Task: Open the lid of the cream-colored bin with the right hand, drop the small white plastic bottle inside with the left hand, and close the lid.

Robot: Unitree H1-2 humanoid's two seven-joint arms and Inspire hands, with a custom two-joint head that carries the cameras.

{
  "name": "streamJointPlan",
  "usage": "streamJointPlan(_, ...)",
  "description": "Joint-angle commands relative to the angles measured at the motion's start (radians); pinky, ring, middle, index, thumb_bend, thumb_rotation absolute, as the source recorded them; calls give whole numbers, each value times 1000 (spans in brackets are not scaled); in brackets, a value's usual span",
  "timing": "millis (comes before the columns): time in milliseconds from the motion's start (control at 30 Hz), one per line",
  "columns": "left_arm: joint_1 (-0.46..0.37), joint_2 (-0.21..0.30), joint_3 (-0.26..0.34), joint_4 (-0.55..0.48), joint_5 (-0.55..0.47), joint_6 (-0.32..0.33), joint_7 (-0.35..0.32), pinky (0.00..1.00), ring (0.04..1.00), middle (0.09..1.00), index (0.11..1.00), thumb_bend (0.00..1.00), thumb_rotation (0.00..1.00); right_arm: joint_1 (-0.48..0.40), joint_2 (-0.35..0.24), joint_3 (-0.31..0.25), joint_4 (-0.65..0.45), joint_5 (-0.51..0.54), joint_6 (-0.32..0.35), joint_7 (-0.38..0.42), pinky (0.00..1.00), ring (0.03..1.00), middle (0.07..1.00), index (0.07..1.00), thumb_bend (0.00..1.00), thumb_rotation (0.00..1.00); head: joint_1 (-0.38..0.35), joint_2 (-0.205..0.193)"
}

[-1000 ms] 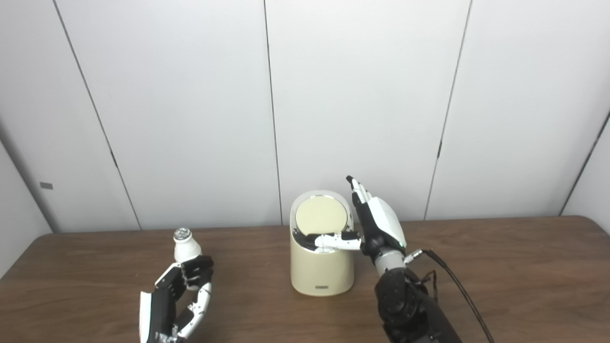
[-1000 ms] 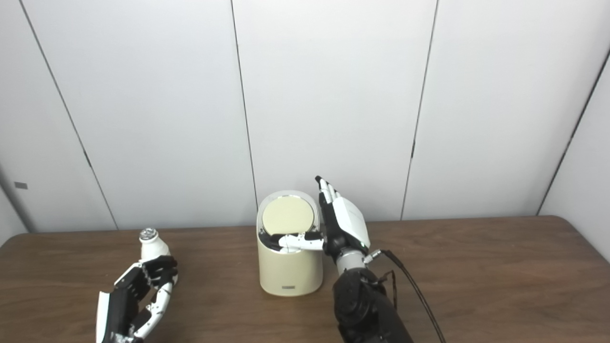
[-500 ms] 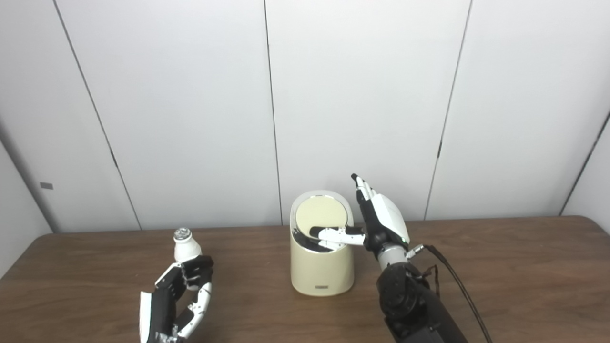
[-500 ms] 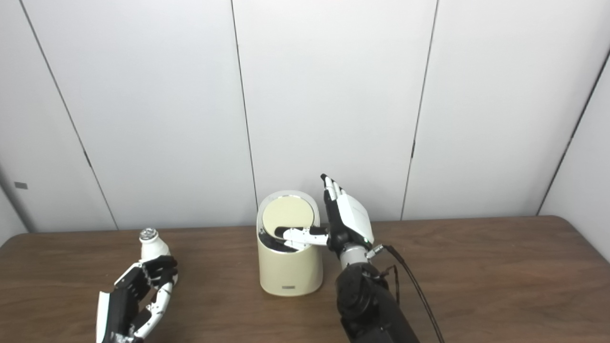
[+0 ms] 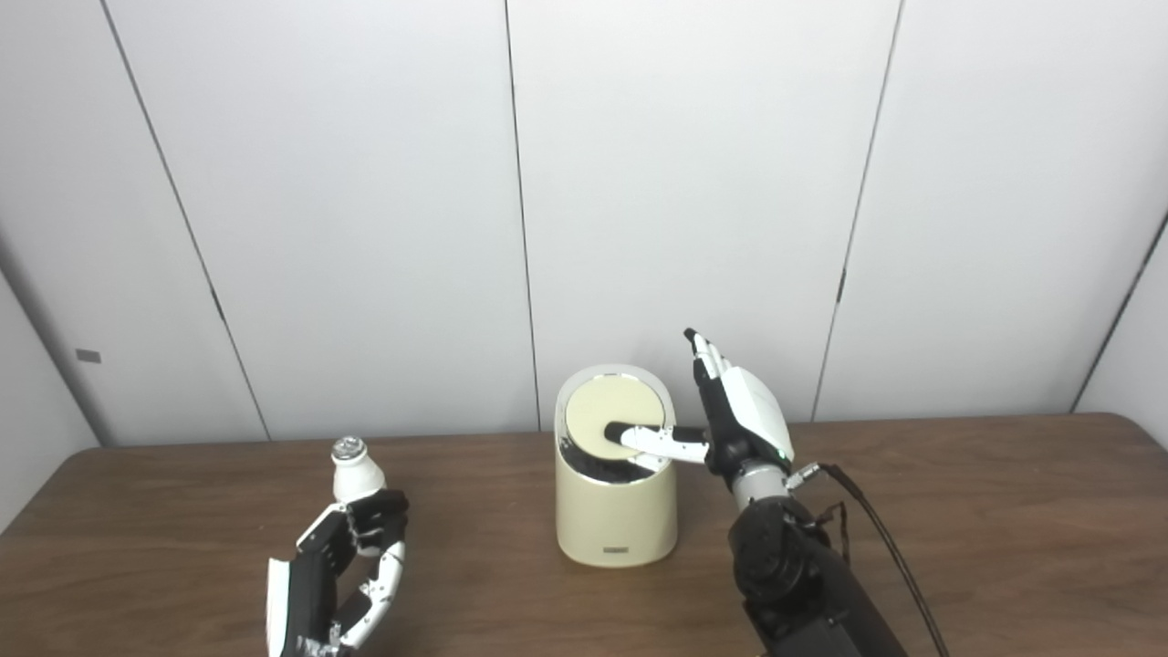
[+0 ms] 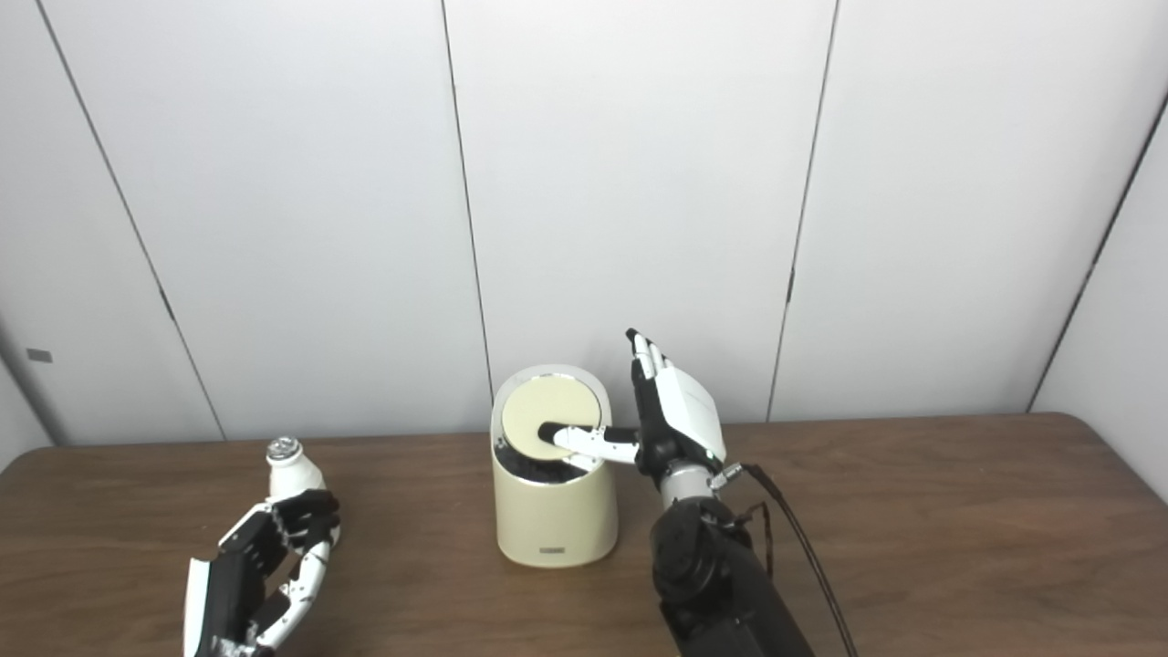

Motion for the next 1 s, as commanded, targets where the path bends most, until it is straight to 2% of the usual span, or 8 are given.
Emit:
streamJointPlan(0, 29, -4, -6, 61, 14, -10, 6, 546, 611, 634, 621, 253, 143, -70, -4, -2, -22, -19, -2, -25, 940, 988, 999, 1000, 837, 543, 0, 0)
streamJointPlan(133, 28, -6, -8, 60, 17, -11, 6, 541, 611, 636, 621, 243, 150, -75, -1, -1, -21, -20, -2, -38, 894, 972, 989, 992, 926, 395, 1, 1)
streamJointPlan(233, 28, -9, -8, 57, 4, -6, 1, 547, 616, 641, 622, 255, 161, -76, -4, 10, -28, -27, 1, -40, 932, 979, 989, 995, 973, 308, 2, 3)
streamJointPlan(333, 28, -13, -8, 55, 6, -3, 2, 548, 616, 640, 624, 257, 154, -78, -14, 29, -37, -47, 10, -36, 960, 983, 993, 1000, 982, 232, 2, 3)
streamJointPlan(667, 25, -16, -9, 58, 3, -4, 1, 545, 615, 639, 623, 250, 148, -84, -35, 75, -51, -102, 29, -27, 896, 960, 983, 992, 986, 8, 3, 2)
streamJointPlan(833, 24, -15, -9, 57, -3, 0, -3, 547, 618, 643, 627, 248, 134, -80, -29, 65, -60, -87, 24, -23, 890, 953, 977, 982, 944, 44, 3, 1)
streamJointPlan(867, 24, -16, -8, 58, -4, -2, -3, 547, 618, 643, 627, 248, 135, -78, -25, 56, -65, -73, 23, -20, 901, 959, 980, 985, 926, 95, 3, 1)
streamJointPlan(967, 22, -15, -8, 62, -6, -8, -3, 545, 617, 640, 625, 248, 136, -70, -18, 33, -85, -33, 26, 2, 916, 968, 985, 987, 879, 388, 2, 0)
